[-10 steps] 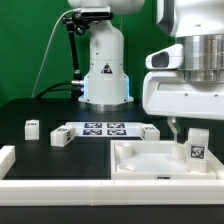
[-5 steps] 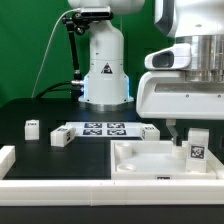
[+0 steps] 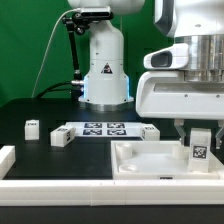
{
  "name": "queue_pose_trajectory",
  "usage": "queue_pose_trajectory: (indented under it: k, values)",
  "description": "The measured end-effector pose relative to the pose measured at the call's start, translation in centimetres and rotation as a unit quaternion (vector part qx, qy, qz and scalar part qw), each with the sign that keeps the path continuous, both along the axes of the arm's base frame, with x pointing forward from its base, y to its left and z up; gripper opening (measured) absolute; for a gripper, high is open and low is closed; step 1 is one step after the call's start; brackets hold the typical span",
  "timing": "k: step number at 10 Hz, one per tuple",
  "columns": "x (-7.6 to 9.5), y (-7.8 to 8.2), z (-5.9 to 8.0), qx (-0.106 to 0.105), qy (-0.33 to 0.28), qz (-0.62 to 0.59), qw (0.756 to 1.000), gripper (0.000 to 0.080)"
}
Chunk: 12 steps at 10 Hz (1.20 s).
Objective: Assemble one leg
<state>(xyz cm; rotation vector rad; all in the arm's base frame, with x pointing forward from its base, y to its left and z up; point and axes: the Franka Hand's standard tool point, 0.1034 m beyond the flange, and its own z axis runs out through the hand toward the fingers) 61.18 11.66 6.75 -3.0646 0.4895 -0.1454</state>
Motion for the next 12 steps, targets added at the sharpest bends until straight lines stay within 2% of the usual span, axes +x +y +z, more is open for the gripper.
queue_pose_trajectory:
  k: [1,2,5,6,7,8,9,10,12]
  values:
    - [0.0,-0.2,0.0,0.008,-0.001,-0.050,0.999,0.0290]
    - [0.1,-1.0,0.0,0.009,-0.004,-0.110,0.994,0.0290]
    - [-0.1,-3.1,0.0,0.001,-0.005,-0.222,0.975,0.0294]
    - [-0.1,-3.2,0.0,0.000,-0.006,-0.221,0.975,0.0294]
    - [-0.1,-3.1,0.0,0.001,-0.006,-0.221,0.975,0.0376]
    - [-0.1,-3.1,0.0,0.001,-0.006,-0.221,0.975,0.0557]
    - [-0.1,-3.1,0.0,0.001,-0.006,-0.221,0.975,0.0557]
    - [-0.1,-3.1,0.0,0.001,-0.006,-0.221,0.975,0.0630]
    - [-0.1,-3.1,0.0,0.001,-0.006,-0.221,0.975,0.0644]
